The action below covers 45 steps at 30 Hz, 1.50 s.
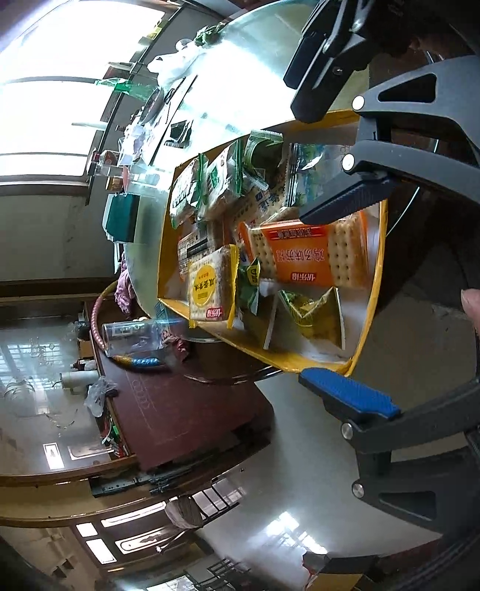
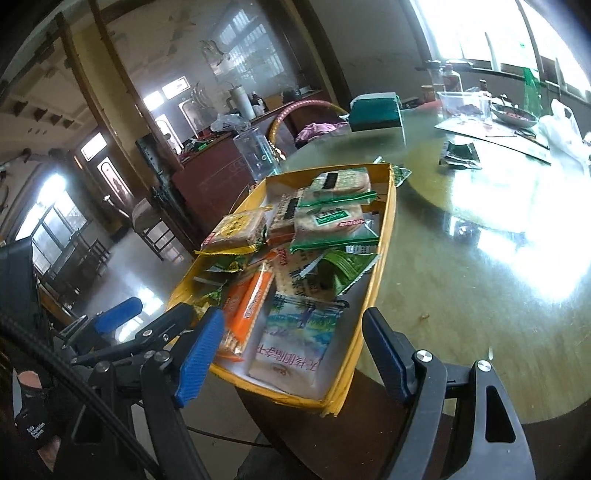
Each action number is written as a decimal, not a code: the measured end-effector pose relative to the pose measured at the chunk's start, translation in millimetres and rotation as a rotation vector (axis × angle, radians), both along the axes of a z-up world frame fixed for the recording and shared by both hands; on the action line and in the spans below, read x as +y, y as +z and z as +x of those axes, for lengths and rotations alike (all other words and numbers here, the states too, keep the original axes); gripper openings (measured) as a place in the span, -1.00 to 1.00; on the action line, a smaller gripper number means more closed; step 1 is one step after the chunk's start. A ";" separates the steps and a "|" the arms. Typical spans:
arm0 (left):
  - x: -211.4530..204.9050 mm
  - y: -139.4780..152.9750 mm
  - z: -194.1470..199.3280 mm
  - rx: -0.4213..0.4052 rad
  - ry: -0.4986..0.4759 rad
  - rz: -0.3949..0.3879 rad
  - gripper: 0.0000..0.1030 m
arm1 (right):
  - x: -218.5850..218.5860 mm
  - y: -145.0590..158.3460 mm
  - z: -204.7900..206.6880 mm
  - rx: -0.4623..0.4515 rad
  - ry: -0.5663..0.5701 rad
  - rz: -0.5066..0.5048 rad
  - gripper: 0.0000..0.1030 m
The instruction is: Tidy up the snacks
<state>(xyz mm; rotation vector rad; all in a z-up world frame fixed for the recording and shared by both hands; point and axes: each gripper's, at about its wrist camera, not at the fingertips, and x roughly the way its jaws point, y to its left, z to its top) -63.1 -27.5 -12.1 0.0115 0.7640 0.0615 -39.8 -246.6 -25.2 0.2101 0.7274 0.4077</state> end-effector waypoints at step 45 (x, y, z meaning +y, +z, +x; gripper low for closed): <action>-6.2 6.0 1.2 -0.011 -0.027 0.023 0.55 | 3.4 -1.5 1.7 0.013 -0.023 0.008 0.51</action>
